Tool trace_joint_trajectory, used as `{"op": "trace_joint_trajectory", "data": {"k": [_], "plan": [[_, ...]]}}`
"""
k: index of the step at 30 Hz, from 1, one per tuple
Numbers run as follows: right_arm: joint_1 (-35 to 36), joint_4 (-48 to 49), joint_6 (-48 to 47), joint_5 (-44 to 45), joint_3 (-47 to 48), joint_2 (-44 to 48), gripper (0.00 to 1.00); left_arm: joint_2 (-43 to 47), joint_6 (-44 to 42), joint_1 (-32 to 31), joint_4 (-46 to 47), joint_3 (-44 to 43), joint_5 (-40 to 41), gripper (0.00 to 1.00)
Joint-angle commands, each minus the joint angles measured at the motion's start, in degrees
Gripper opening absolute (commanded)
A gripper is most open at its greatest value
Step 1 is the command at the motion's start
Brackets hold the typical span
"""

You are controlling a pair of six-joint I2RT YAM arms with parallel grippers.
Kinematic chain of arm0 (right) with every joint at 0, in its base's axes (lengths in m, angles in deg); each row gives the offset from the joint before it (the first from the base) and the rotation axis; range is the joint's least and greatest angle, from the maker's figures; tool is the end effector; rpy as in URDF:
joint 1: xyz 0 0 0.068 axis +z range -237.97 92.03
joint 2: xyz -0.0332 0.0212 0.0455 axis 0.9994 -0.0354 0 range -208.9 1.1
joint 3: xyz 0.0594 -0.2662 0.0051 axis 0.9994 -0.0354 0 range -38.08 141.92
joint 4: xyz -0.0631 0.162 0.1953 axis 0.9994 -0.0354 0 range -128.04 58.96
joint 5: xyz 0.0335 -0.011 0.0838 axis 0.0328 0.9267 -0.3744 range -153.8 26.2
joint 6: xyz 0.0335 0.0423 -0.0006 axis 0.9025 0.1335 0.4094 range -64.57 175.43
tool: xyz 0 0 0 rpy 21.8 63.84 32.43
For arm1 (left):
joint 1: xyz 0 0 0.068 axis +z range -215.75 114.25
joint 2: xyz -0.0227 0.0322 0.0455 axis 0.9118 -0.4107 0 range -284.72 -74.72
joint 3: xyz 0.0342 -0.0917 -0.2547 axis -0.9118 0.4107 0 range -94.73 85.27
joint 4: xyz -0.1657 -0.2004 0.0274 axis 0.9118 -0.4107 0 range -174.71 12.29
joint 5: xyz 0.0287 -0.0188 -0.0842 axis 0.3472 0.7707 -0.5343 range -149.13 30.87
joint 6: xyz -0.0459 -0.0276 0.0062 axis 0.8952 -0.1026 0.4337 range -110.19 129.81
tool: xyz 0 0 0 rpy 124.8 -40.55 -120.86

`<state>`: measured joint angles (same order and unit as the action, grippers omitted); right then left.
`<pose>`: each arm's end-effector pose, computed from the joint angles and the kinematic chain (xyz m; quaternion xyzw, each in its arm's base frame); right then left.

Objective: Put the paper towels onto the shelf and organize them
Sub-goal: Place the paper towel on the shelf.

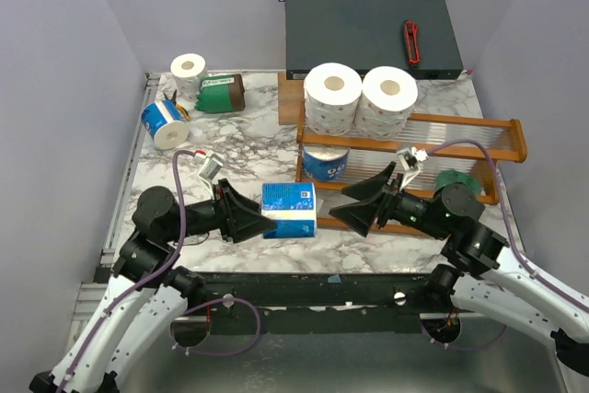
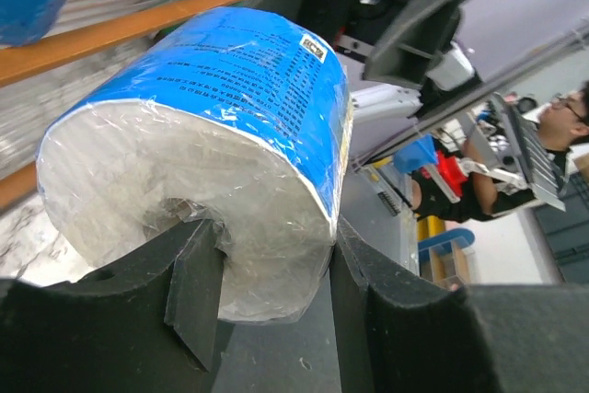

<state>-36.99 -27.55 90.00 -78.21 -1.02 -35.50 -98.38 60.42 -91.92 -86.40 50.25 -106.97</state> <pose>0.0944 0.1307 0.3403 -0.1874 0.6570 0.5553 0.4742 0.0820 -0.0697 0.3311 0.1530 0.6790 -0.6300 0.3445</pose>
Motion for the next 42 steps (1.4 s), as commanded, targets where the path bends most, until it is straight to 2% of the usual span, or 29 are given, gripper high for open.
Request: {"op": "trace_joint_trajectory", "data": {"k": [1, 7, 13, 16, 23, 29, 36, 42], "plan": [[0.1, -11.4, -3.3, 9.4, 1.8, 4.6, 0.96, -5.3, -9.8, -6.0, -14.6, -8.4, 14.6, 0.02], [0.1, -16.4, -1.4, 15.0, 1.5, 8.4, 0.96, -14.3, -15.2, -20.0, -25.6, -20.1, 32.0, 0.01], [0.1, -20.1, 1.9, 24.4, 1.8, 12.3, 0.96, -29.2, -21.0, -36.5, -38.9, -37.3, 52.2, 0.01], [0.1, -22.0, 4.3, 29.6, 1.5, 14.3, 0.96, -37.0, -23.3, -40.7, -43.0, -45.1, 58.3, 0.01], [0.2, -26.5, 8.5, 33.1, 1.8, 14.0, 0.96, -49.1, -28.2, -44.5, -46.8, -57.7, 62.2, 0.02], [0.1, -26.8, 8.5, 32.9, 0.2, 15.5, 0.96, -56.9, -31.5, -45.5, -48.4, -63.8, 65.0, 0.01], [0.1, -26.5, 8.4, 32.7, -0.5, 18.0, 0.96, -63.6, -34.4, -45.5, -48.5, -70.5, 62.0, 0.02], [0.2, -28.7, 12.3, 37.9, -0.7, 21.9, 0.96, -69.1, -36.2, -45.5, -49.3, -76.6, 60.0, 0.02]]}}
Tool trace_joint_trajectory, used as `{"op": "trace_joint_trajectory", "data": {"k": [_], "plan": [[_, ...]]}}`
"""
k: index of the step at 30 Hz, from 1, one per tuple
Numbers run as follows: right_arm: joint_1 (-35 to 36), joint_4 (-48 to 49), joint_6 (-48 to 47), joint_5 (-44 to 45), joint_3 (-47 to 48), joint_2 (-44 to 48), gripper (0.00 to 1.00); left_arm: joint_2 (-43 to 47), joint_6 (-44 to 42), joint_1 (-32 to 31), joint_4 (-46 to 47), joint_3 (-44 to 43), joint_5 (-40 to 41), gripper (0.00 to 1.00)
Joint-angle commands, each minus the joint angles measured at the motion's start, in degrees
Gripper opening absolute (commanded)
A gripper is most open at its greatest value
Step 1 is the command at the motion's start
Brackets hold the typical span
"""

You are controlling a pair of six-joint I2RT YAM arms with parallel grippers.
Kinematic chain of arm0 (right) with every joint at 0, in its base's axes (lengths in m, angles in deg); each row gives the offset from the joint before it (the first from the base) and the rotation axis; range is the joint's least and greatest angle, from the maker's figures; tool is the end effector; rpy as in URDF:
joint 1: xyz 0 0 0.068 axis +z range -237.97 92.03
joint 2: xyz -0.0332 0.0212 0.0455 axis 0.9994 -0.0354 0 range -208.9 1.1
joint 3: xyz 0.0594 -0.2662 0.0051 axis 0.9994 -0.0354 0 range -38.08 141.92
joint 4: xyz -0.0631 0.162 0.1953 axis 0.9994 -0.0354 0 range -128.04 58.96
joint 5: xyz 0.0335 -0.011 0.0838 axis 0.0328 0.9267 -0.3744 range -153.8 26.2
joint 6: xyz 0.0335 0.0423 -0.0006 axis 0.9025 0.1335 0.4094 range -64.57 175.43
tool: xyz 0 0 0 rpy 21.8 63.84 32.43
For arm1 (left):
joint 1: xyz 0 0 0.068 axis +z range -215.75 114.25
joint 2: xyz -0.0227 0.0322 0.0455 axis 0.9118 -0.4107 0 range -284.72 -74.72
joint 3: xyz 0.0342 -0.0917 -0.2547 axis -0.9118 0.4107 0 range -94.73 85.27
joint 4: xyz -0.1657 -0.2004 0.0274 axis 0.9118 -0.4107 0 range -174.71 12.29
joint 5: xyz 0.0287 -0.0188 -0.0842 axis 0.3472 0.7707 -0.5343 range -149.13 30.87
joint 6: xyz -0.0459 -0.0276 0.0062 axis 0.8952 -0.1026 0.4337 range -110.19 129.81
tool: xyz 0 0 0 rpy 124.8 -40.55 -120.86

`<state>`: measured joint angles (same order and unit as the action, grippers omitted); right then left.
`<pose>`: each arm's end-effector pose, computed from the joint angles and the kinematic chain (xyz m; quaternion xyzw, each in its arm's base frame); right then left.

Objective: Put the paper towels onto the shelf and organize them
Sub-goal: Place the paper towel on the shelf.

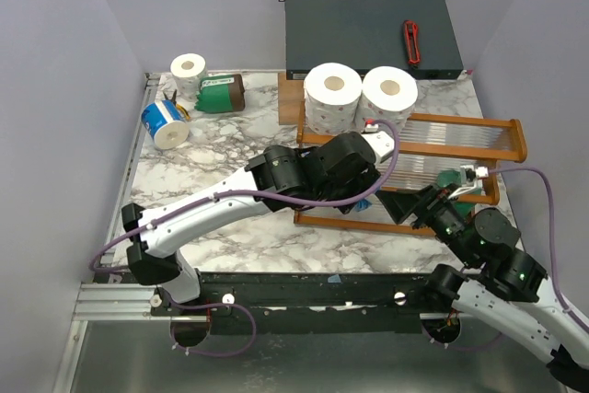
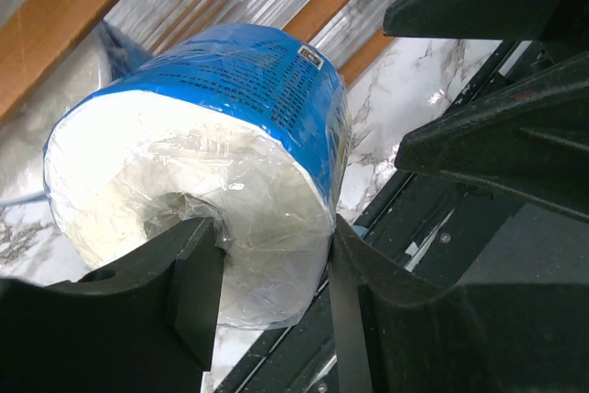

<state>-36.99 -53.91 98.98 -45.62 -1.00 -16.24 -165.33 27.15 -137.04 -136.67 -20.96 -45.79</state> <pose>0.0628 0.0600 0.3255 0.0619 0.7227 0.4207 0.5449 0.1109 -0.3020 0.4267 0.3727 0.8337 -0.1984 0.3560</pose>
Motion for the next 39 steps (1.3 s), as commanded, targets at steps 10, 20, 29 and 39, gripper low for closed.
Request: {"op": "trace_joint_trajectory", "data": {"k": [10, 20, 29, 39], "plan": [[0.1, -7.0, 10.7, 13.2, -2.0, 5.6, 0.96, -8.9, -5.1, -0.5, -0.6, -12.0, -1.4, 0.03], [0.1, -8.2, 10.8, 13.8, -1.6, 6.7, 0.96, -13.9, -6.9, -0.4, -2.0, -16.4, 0.2, 0.03], [0.1, -9.5, 11.4, 15.1, -2.2, 8.7, 0.96, -17.7, -8.6, -0.4, -2.3, -19.1, 2.9, 0.04], [0.1, -9.7, 10.7, 15.8, -1.7, 8.8, 0.96, -20.8, -10.4, -0.3, -2.5, -23.2, 5.0, 0.06]]}}
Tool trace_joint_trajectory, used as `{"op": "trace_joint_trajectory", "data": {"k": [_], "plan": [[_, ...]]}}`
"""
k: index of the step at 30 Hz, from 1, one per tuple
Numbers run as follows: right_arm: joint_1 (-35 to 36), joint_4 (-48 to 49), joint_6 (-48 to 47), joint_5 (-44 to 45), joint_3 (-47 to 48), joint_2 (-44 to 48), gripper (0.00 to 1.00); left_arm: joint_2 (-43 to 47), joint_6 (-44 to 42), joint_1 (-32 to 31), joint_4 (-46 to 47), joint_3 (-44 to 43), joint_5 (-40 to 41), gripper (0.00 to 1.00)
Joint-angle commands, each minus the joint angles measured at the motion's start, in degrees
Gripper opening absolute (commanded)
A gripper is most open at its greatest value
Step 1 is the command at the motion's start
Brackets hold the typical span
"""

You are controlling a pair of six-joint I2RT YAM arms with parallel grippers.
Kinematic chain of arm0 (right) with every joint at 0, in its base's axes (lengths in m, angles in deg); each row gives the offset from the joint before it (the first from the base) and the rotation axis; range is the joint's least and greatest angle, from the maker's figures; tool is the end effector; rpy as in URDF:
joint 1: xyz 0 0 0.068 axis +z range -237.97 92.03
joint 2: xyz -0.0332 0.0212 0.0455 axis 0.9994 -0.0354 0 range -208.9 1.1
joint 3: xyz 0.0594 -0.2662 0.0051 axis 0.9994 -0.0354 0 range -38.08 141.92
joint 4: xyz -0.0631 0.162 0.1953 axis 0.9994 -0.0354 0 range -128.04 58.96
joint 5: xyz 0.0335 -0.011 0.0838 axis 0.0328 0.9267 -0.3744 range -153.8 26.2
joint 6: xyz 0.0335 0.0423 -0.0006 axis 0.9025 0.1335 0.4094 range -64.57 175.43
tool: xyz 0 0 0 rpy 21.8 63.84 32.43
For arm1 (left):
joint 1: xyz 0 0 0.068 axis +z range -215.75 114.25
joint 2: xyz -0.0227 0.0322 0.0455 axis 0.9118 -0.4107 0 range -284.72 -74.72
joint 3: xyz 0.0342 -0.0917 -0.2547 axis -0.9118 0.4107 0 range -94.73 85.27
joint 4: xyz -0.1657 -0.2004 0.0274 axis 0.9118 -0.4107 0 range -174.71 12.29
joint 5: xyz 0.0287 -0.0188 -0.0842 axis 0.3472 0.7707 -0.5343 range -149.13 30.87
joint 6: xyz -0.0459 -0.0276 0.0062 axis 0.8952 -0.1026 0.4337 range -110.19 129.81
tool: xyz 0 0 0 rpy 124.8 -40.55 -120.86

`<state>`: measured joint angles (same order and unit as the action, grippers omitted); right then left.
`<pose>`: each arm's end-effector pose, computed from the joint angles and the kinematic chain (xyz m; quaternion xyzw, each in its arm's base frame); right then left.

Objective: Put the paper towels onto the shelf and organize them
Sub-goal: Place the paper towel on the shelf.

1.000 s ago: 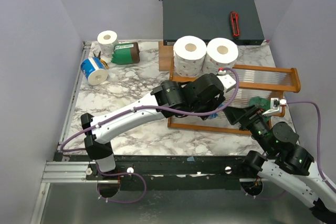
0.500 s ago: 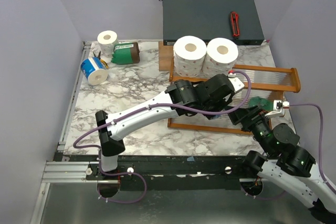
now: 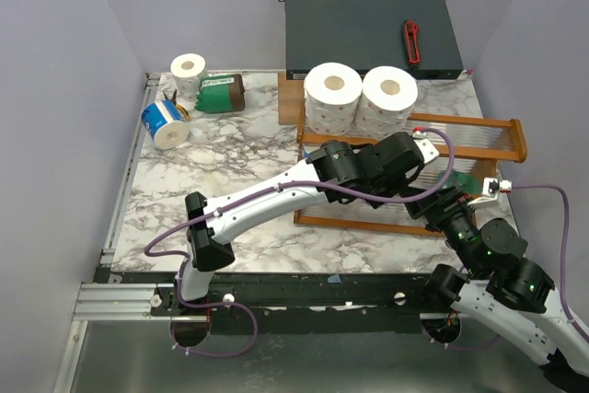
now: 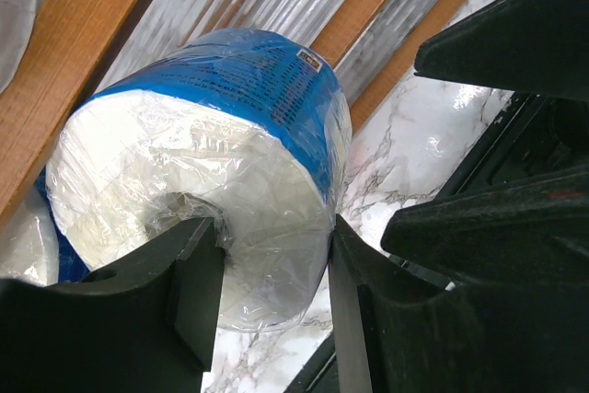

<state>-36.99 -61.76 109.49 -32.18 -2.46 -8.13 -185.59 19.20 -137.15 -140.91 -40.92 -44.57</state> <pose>0.0500 0.0321 0.3106 0.2041 0.7004 0.3975 0.5565 0.1383 -0.3831 0.4024 0.4378 0.8169 -0.1409 0.3482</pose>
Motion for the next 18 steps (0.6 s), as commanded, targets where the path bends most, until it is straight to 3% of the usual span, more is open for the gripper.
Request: {"op": "trace_joint_trajectory", "data": {"k": [1, 10, 18], "plan": [[0.1, -1.9, 0.3, 2.5, -0.3, 0.8, 0.96, -0.8, -2.6, -0.2, 1.8, -3.6, 4.0, 0.07], [0.1, -2.2, 0.2, 2.9, -0.6, 2.0, 0.96, -2.1, -3.9, -0.2, 1.3, -4.9, 7.4, 0.07], [0.2, -3.5, 0.3, 3.0, -0.2, 2.3, 0.96, -2.7, -4.5, -0.2, 2.2, -4.7, 8.9, 0.15]]}}
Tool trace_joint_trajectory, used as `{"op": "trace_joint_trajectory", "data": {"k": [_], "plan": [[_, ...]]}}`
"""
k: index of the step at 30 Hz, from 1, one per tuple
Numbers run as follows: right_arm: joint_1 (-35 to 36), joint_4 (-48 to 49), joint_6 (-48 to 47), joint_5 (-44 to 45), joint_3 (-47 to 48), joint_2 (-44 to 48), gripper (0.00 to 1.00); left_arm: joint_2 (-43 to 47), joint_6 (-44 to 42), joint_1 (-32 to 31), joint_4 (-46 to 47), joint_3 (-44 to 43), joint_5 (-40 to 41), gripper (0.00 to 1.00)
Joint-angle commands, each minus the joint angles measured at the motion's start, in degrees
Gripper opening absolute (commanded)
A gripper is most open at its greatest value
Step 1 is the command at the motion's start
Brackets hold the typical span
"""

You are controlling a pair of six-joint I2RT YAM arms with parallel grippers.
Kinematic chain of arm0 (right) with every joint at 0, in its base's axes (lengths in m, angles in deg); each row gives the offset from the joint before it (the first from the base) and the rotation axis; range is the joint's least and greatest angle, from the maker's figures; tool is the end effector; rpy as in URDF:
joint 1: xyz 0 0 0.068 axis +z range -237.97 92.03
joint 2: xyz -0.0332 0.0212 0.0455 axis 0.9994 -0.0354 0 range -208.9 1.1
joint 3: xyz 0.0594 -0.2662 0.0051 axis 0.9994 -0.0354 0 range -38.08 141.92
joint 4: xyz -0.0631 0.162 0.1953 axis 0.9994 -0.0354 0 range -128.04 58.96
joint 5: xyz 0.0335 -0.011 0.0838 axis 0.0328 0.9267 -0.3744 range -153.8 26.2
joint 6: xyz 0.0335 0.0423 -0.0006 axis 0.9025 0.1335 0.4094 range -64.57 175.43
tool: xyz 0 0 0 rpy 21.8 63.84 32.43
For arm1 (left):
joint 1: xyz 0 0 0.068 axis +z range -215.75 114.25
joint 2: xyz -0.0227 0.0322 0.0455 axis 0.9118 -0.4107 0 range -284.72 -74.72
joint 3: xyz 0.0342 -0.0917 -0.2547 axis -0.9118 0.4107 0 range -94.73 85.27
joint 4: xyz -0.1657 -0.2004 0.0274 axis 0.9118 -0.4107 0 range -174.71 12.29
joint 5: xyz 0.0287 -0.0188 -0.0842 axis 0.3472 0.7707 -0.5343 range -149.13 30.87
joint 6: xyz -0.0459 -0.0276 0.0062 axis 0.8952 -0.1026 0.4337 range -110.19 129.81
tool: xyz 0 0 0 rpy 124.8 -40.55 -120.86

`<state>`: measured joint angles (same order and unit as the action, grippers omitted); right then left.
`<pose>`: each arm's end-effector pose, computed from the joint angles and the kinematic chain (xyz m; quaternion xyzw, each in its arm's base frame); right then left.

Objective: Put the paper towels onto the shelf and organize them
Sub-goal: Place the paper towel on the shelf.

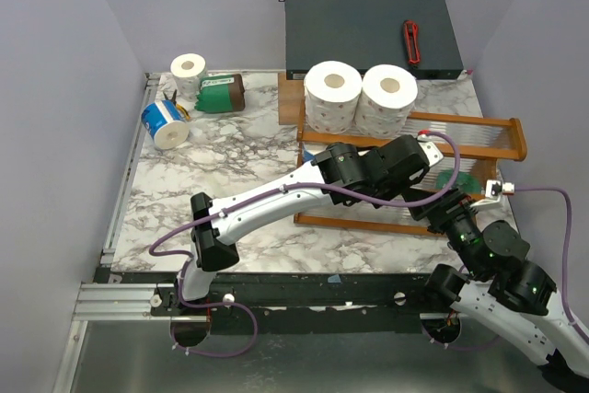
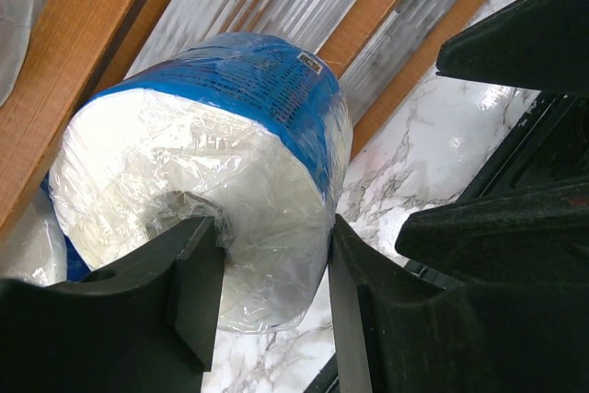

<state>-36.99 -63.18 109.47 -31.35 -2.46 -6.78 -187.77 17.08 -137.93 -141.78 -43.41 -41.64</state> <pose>0.0471 0.0278 0.3088 0.2085 0.6993 0.3928 0.5597 0.1371 -0.3916 0.3995 0.4504 0.8087 -0.1147 0.3606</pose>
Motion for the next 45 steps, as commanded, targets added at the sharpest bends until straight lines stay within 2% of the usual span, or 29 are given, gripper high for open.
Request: {"op": "trace_joint_trajectory", "data": {"k": [1, 7, 13, 18, 24, 31, 45], "plan": [[0.2, -2.3, 0.4, 2.2, -0.1, 1.1, 0.96, -0.6, -2.4, 0.6, 3.2, -2.2, 6.0, 0.15], [0.1, -2.8, 0.4, 2.5, 0.0, 1.8, 0.96, -0.9, -2.8, 0.3, 2.6, -3.2, 6.8, 0.18], [0.1, -2.9, 0.3, 2.5, 0.2, 1.7, 0.96, -0.6, -2.8, -0.2, 2.3, -3.3, 7.4, 0.31], [0.1, -3.2, 0.5, 2.5, 0.3, 1.8, 0.96, -0.6, -2.9, -0.8, 2.0, -3.3, 8.0, 0.37], [0.1, -3.5, 0.8, 2.2, 0.1, 1.9, 0.96, -0.2, -3.2, -1.7, 1.6, -3.0, 9.8, 0.48], [0.1, -3.6, 0.9, 1.8, 0.0, 2.0, 0.96, 0.4, -3.0, -2.0, 1.8, -1.8, 10.3, 0.51], [0.1, -4.4, 1.6, 1.4, 0.0, 2.6, 0.96, 0.7, -2.8, -2.1, 2.0, 0.2, 8.2, 0.5]]}}
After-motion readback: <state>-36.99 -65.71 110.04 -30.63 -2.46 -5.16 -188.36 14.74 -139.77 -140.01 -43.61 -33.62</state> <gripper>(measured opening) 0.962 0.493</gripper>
